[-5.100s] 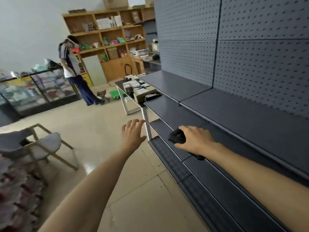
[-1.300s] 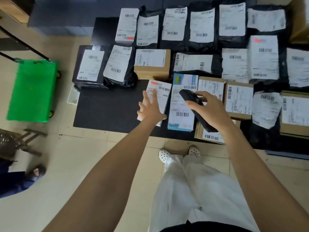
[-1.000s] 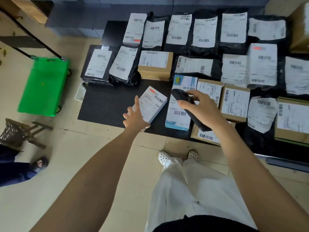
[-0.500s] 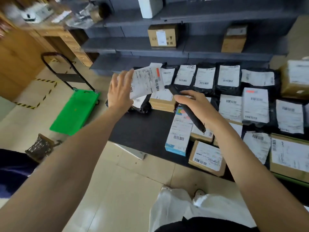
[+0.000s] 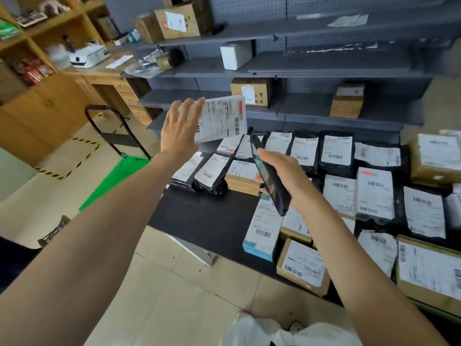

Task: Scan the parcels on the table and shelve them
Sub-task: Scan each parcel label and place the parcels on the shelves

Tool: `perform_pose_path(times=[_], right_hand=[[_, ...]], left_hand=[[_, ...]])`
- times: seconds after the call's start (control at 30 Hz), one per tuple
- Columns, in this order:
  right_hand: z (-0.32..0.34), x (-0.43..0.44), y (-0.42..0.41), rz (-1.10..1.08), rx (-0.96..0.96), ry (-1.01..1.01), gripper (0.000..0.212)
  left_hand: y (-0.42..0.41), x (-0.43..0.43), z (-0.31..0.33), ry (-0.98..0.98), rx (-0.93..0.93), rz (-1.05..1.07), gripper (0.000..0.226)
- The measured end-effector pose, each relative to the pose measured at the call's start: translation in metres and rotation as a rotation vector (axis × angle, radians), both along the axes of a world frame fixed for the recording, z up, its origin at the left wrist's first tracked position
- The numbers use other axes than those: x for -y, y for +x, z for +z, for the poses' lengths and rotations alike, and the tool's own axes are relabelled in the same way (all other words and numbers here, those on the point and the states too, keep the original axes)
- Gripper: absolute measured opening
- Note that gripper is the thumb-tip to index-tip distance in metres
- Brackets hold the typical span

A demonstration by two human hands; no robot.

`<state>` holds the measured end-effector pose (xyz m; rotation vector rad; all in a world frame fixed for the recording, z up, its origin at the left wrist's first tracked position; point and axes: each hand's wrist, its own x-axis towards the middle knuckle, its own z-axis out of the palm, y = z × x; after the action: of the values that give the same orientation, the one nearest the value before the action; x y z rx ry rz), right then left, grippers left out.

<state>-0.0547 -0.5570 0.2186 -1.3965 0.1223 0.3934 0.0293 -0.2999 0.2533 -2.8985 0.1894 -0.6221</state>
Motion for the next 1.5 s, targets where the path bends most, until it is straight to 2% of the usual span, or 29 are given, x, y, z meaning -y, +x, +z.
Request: perform_pose_path(times=[0.17, 0.27, 0.53, 0.83, 0.9, 1.0, 1.07, 1.17, 1.27, 1.37, 1.5], right_hand=[[-0.005, 0.004, -0.003, -0.002, -0.054, 0.04, 0.043], [-0.006, 0.004, -0.002, -0.017, -0.058, 0.052, 0.046], [-0.011, -0.009, -0.001, -0.016, -0.08, 0.041, 0.03], [-0.008, -0.036, 0.001, -0.039, -0.114, 0.063, 0.038], [-0.008, -0.041, -0.001, -0.073, -0.126, 0.053, 0.039], [-0.009, -0.046, -0.007, -0.196, -0.094, 0.008, 0.029], [-0.01, -0.047, -0.015, -0.299, -0.046, -0.047, 0.026], [-0.019, -0.048, -0.036, -0.474, -0.02, -0.168, 0.04], [-0.034, -0.04, -0.066, -0.56, 0.008, -0.417, 0.051], [-0.042, -0.022, -0.099, -0.616, -0.092, -0.72, 0.069], [-0.039, 0.006, -0.154, -0.746, -0.185, -0.905, 0.075]], left_hand=[[0.0, 0.001, -0.003, -0.007, 0.04, 0.011, 0.115], [0.002, 0.002, -0.003, -0.005, 0.035, 0.009, 0.114], [0.004, -0.005, -0.005, -0.027, -0.004, -0.026, 0.109], [0.019, -0.028, -0.013, -0.06, -0.024, -0.092, 0.111], [0.025, -0.033, -0.015, -0.06, -0.041, -0.12, 0.111], [0.035, -0.037, -0.022, -0.037, -0.071, -0.186, 0.109], [0.038, -0.035, -0.029, -0.03, -0.102, -0.224, 0.112], [0.04, -0.023, -0.045, -0.052, -0.209, -0.315, 0.112], [0.038, 0.002, -0.065, -0.087, -0.263, -0.406, 0.113], [0.031, 0.039, -0.083, -0.144, -0.337, -0.509, 0.11], [0.008, 0.106, -0.099, -0.16, -0.406, -0.709, 0.108]])
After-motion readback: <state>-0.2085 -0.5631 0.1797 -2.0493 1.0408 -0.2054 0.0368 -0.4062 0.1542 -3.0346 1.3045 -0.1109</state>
